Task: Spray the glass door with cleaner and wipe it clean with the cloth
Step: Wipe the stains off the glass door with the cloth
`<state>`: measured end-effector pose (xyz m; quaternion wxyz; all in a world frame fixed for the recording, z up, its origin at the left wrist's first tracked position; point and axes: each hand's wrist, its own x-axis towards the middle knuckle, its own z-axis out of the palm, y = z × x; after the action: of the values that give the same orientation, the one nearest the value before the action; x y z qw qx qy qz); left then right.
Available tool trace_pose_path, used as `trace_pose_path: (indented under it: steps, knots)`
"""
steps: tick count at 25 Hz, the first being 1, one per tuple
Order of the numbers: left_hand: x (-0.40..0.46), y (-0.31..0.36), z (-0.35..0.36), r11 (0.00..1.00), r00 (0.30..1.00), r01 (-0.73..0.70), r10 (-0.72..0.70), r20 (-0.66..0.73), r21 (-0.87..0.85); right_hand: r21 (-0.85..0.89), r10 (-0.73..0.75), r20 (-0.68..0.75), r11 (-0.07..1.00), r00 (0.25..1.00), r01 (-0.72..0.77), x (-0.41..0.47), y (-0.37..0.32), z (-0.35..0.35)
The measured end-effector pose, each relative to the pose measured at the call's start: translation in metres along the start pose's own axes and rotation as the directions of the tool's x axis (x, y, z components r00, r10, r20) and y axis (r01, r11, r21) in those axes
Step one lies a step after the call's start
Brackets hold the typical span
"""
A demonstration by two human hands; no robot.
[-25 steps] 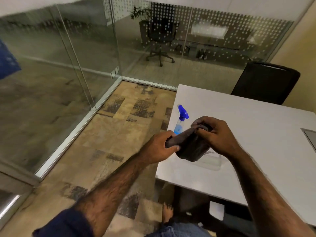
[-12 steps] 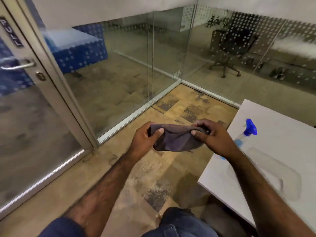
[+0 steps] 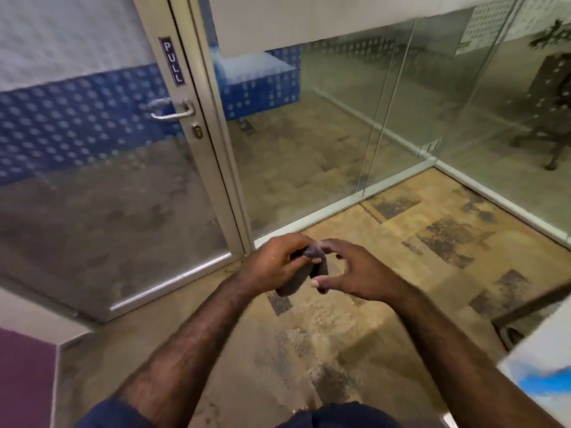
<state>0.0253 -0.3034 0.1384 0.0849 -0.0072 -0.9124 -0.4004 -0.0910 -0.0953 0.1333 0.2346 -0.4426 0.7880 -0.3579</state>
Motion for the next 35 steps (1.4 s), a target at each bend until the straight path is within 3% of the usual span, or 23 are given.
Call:
trace_pose_path:
  steps: [3,7,9,12,18,20,25,35]
  knots:
    - [0.0,-0.02,-0.02,0.999,0.996,0.015,-0.01,-0.083,0.051,0.093,-0.033,0.106,0.995,0.994,0.024,0.05,-0.018,0.017]
    - [-0.014,-0.053,-0.045,0.989,0.964,0.136,-0.12,-0.238,0.05,0.146,-0.131,0.156,0.983,0.979,0.108,0.103,-0.027,0.037]
    - [-0.027,-0.068,-0.054,0.977,0.919,0.213,-0.206,-0.336,-0.015,0.183,-0.132,0.19,0.978,0.973,0.097,0.121,-0.034,0.049]
    - [-0.053,-0.091,-0.07,0.934,0.838,0.257,-0.343,-0.425,-0.248,0.298,-0.143,0.241,0.952,0.96,0.067,0.144,-0.051,0.073]
    - [-0.121,-0.156,-0.123,0.819,0.8,0.37,-0.521,-0.299,-0.438,0.515,-0.14,0.193,0.857,0.971,0.021,0.195,-0.088,0.124]
    - [-0.137,-0.173,-0.145,0.787,0.765,0.348,-0.552,-0.33,-0.51,0.556,-0.108,0.153,0.831,0.982,0.005,0.21,-0.106,0.143]
    - [-0.156,-0.197,-0.214,0.766,0.695,0.175,-0.541,-0.474,-0.618,0.652,-0.089,0.153,0.758,0.984,-0.033,0.244,-0.158,0.19]
    - [-0.158,-0.235,-0.313,0.889,0.635,0.077,-0.392,-0.666,-0.45,0.815,-0.011,0.19,0.559,0.982,-0.152,0.296,-0.233,0.242]
